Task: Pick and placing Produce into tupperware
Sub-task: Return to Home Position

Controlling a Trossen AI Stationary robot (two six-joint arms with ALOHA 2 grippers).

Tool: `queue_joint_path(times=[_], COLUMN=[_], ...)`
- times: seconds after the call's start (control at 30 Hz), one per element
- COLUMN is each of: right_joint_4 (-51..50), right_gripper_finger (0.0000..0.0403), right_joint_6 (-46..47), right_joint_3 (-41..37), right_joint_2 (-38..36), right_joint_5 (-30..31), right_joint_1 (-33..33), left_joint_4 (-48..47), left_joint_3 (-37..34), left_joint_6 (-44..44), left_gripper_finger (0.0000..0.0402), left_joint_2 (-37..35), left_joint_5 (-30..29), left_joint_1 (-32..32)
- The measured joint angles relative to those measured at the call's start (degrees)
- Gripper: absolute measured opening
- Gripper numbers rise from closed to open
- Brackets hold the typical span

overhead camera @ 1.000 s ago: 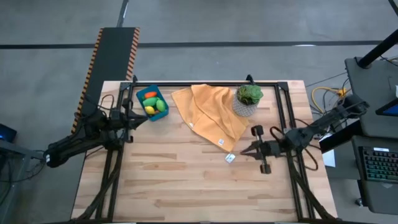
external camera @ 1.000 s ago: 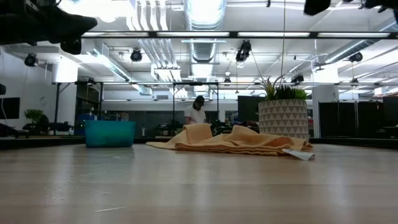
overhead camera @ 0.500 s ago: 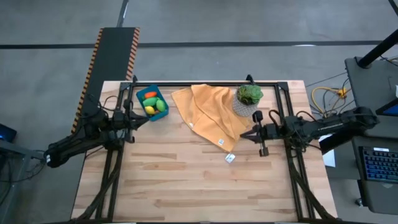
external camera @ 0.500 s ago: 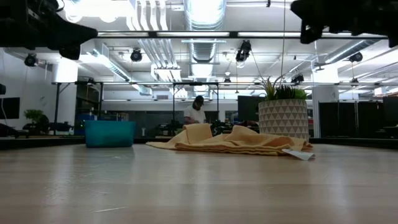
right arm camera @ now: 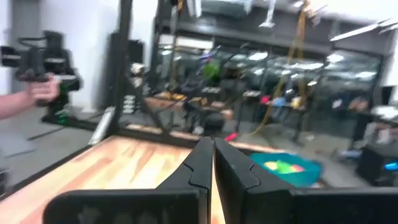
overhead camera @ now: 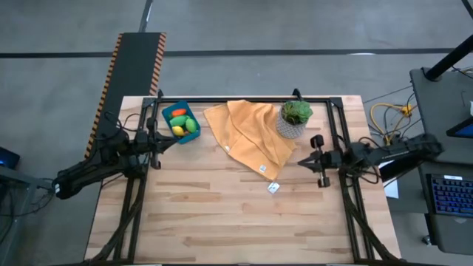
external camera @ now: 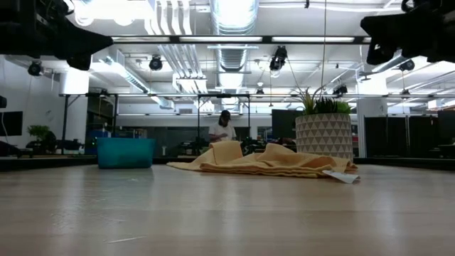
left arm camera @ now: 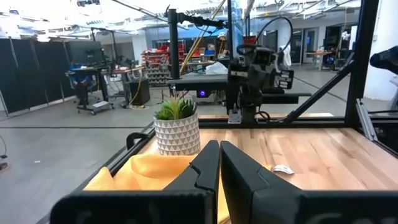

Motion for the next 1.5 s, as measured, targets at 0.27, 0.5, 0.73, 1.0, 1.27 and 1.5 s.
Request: queue_joint_path(times=[0.27, 0.5, 0.73, 1.0, 1.27, 1.5], right_joint_4=[-2.9, -14.3, -15.5, -12.4, -13.5, -13.5], right_gripper_finger=[0.0008, 0.0008, 0.0008, 0.0008, 0.0008, 0.0008], right_joint_6=[2.5, 7.5, 7.9, 4.1, 8.2, 8.3], right_joint_3=[0.5, 1.5, 0.0, 0.0, 0.0, 0.0], right_joint_2=[-5.7, -6.2, -7.5, -7.5, -6.8, -6.3], right_joint_5=[1.1, 1.9, 2.7, 1.7, -8.4, -8.5], right_joint_1=[-1.7, -1.8, -2.2, -6.8, -16.4, -16.9], left_joint_4=[-0.2, -0.4, -1.2, -1.0, -0.4, 7.0], left_joint_3=[-0.3, -0.3, -0.5, -0.6, -1.6, -5.5], left_joint_6=[0.1, 0.2, 1.2, 2.6, 1.2, -2.0], left_gripper_finger=[0.0000, 0.0000, 0.0000, 0.0000, 0.0000, 0.0000], left_joint_2=[0.0, 0.2, 0.2, 0.2, 0.2, 0.2], left_joint_5=[-0.1, -0.1, -0.1, 0.5, 6.8, 6.8], left_joint_1=[0.0, 0.0, 0.0, 0.0, 0.0, 0.0])
